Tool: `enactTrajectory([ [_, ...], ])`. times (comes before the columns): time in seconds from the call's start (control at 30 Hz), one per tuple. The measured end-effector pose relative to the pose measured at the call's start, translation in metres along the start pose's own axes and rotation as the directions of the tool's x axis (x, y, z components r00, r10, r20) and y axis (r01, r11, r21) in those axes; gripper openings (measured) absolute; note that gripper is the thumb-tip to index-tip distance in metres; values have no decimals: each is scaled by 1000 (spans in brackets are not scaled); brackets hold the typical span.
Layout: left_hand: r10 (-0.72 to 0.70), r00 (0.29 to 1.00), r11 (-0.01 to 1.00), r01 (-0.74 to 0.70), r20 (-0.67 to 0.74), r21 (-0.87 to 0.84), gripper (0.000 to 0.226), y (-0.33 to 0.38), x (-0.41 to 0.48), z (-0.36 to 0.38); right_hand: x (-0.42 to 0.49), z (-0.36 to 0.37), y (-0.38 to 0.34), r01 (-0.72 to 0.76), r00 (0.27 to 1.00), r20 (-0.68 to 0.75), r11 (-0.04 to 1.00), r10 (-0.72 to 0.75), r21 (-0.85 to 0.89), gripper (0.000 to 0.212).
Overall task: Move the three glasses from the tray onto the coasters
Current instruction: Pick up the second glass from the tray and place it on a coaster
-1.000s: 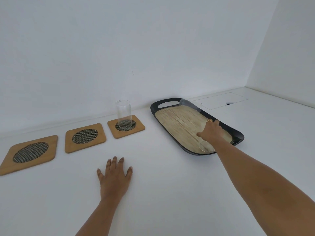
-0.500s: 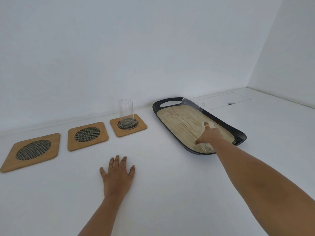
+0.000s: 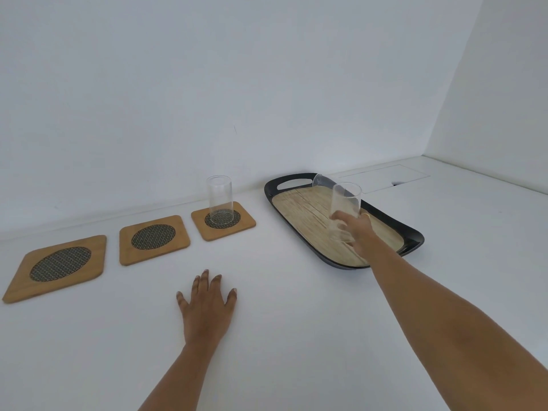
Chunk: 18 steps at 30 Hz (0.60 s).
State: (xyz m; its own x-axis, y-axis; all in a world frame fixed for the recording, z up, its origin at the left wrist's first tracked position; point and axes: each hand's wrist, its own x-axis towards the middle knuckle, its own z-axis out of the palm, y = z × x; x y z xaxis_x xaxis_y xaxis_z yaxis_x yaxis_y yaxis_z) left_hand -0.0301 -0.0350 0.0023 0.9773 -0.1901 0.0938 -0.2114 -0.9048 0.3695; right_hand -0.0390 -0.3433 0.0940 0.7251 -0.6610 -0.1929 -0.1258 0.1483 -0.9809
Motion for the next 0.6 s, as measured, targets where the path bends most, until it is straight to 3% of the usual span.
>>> enactTrajectory([
  [0.07, 4, 1000, 1000, -5, -22, -27, 52, 0, -1, -1, -13, 10, -4, -48, 989, 146, 978, 18, 205, 66],
  [0.17, 7, 999, 998, -10, -52, -61, 50, -6, -2, -3, -29, 31, -4, -76, 942, 333, 947, -34, 312, 39],
  [0.23, 2, 998, 998, -6, -58, -57, 50, -14, -3, -6, -37, 48, -1, -133, 911, 411, 931, -20, 341, 32],
  [0.3, -18, 998, 999, 16, -61, -42, 49, -25, -3, -11, -45, 65, 1, -182, 883, 470, 935, 19, 304, 37],
  [0.47, -104, 992, 995, 105, -77, 1, 48, -67, -3, -29, -63, 109, 5, -107, 873, 474, 993, 116, -45, 69],
  [0.53, -145, 986, 989, 147, -88, 18, 48, -87, -5, -38, -67, 125, 7, -93, 887, 448, 994, 112, -64, 77],
  [0.6, -179, 979, 983, 183, -97, 33, 48, -106, -5, -46, -69, 137, 8, -98, 892, 439, 994, 107, -43, 73],
])
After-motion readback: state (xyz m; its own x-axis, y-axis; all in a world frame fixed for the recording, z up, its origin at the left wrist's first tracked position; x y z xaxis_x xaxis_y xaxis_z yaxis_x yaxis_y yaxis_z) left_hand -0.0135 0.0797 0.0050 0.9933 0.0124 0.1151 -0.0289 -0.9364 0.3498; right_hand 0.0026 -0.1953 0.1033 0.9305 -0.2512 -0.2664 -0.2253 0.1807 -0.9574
